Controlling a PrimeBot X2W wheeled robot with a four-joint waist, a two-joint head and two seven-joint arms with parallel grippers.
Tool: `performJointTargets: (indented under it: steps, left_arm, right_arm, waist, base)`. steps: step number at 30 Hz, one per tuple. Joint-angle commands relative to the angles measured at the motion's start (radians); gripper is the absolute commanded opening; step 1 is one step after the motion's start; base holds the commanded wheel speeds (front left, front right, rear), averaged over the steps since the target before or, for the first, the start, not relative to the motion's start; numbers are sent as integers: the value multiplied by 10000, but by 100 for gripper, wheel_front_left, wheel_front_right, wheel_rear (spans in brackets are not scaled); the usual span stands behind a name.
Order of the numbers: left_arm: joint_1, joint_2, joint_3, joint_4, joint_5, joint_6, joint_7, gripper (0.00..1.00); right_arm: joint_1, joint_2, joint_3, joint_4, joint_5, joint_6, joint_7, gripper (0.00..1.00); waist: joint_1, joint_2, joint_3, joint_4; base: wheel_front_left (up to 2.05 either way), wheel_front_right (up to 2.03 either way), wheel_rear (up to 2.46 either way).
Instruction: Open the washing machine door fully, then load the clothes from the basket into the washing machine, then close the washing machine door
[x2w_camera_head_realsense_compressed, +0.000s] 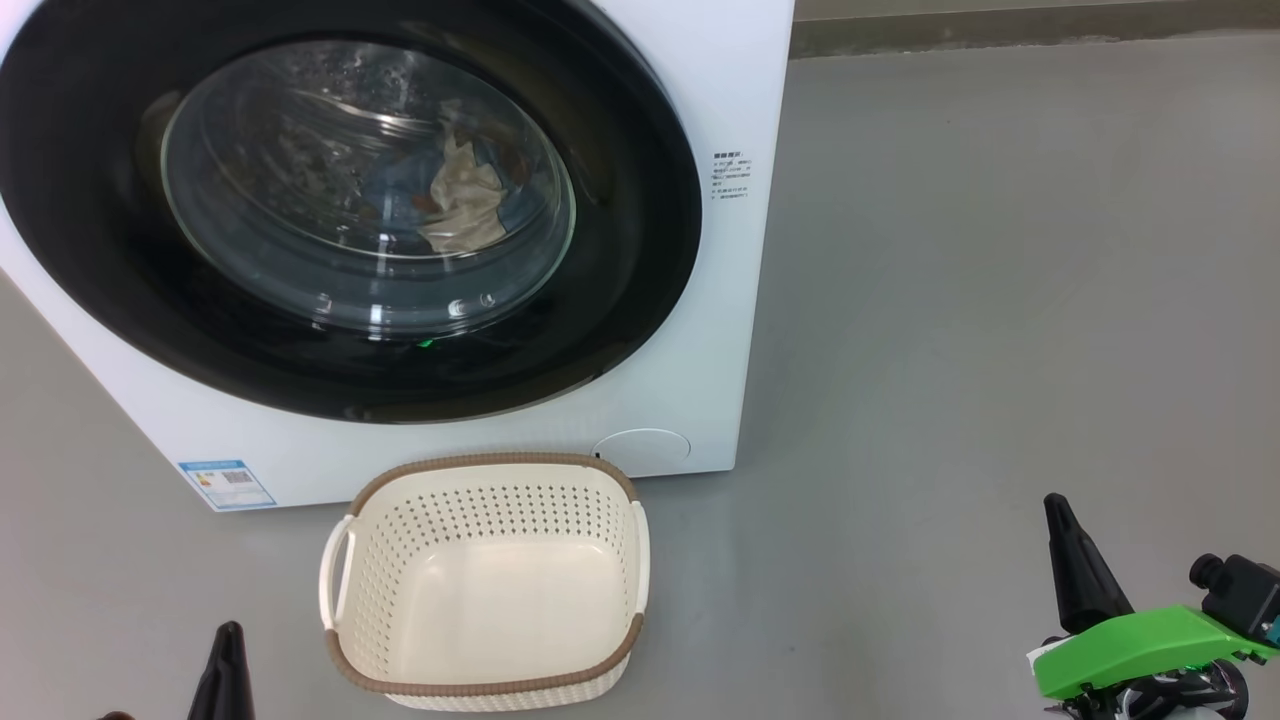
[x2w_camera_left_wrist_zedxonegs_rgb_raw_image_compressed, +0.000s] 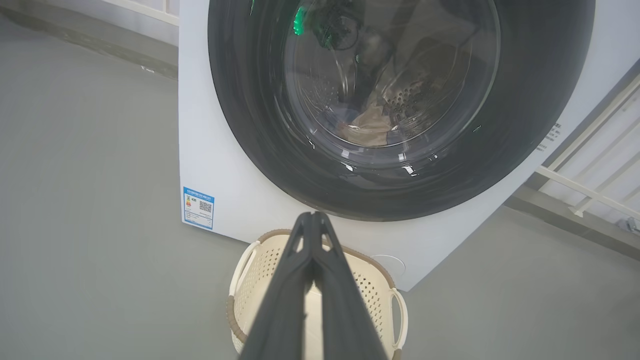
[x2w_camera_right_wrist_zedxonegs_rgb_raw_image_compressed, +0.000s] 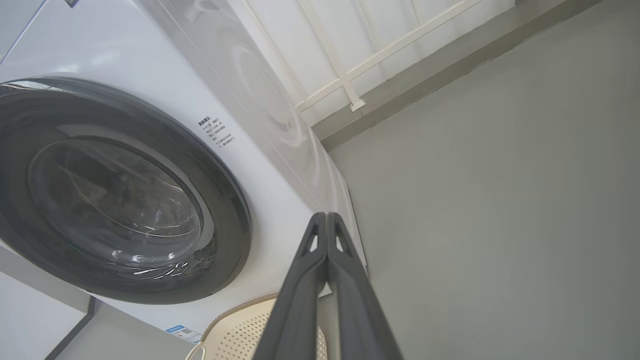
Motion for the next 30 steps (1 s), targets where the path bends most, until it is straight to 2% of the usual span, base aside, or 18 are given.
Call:
performJointTargets:
  steps: [1, 30]
  left_arm:
    - [-391, 132, 82, -307, -336, 2, 94, 0]
    - [-674, -11, 124, -419, -3623, 4, 944, 0]
  right_arm:
    - [-323, -68, -53, -296, 287, 0, 72, 0]
    - [-384, 176, -474, -461, 2913, -1, 924, 0]
  waist:
    - [0, -1, -3, 5]
    - [-1, -1, -58, 93]
  base:
    - [0, 0, 0]
    - [0, 0, 0]
